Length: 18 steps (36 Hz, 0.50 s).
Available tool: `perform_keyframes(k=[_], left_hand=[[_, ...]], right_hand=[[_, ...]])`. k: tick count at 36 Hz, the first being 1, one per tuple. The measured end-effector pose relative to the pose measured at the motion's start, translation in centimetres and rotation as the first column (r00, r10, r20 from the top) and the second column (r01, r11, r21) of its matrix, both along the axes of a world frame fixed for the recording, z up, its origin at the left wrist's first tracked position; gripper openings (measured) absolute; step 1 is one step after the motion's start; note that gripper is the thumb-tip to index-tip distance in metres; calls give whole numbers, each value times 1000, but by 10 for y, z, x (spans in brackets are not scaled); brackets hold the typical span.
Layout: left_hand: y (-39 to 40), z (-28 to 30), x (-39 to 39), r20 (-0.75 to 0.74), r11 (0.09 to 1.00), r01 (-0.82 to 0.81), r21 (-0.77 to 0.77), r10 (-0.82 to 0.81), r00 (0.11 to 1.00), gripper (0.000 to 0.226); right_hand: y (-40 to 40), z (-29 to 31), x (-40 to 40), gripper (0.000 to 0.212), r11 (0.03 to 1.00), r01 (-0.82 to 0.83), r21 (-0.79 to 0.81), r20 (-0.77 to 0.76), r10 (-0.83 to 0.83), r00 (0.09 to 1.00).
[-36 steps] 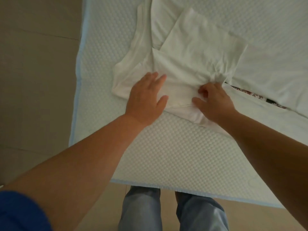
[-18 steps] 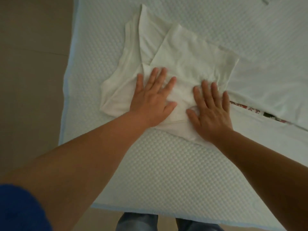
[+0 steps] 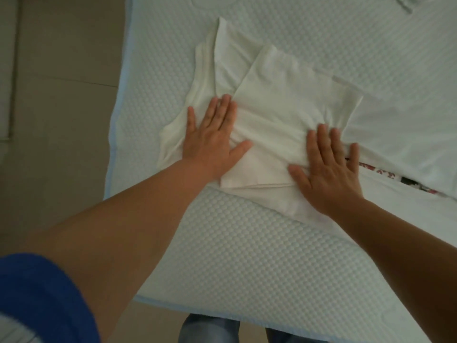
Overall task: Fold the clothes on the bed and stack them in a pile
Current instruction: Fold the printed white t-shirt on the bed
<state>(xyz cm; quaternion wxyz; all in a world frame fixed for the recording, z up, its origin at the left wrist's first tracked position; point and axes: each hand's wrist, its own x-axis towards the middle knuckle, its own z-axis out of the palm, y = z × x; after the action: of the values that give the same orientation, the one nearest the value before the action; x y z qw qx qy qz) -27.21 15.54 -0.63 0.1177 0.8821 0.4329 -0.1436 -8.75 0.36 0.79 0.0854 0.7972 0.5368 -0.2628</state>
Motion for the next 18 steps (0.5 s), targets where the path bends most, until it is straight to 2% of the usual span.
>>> perform_keyframes(k=[2,5,7,9,12,18], left_hand=[[3,6,1,8,1000,-12,-16,12,1000,87],[3,19,6,113,1000,-20,6,19,993,83],[-5,24,5,160,999,35,24,-39,986,80],[-15,22,-5,101,993,115,1,-114,988,79],[-19,6,-28,-4,992,125,-20,-125,992,77],[-7,-6,-33,-35,982,177,-62,-179,983,81]], right_hand=[[2,6,0,76,1000,0,-23,-6,-1,1000],[3,19,-5,74,1000,-13,-19,-6,13,1000],[3,25,-12,73,998,-54,-11,7,54,999],[2,26,-20,74,993,-111,-44,2,111,994],[1,16,-22,77,985,-147,-90,8,148,989],[4,7,-16,96,965,-232,-124,22,237,971]])
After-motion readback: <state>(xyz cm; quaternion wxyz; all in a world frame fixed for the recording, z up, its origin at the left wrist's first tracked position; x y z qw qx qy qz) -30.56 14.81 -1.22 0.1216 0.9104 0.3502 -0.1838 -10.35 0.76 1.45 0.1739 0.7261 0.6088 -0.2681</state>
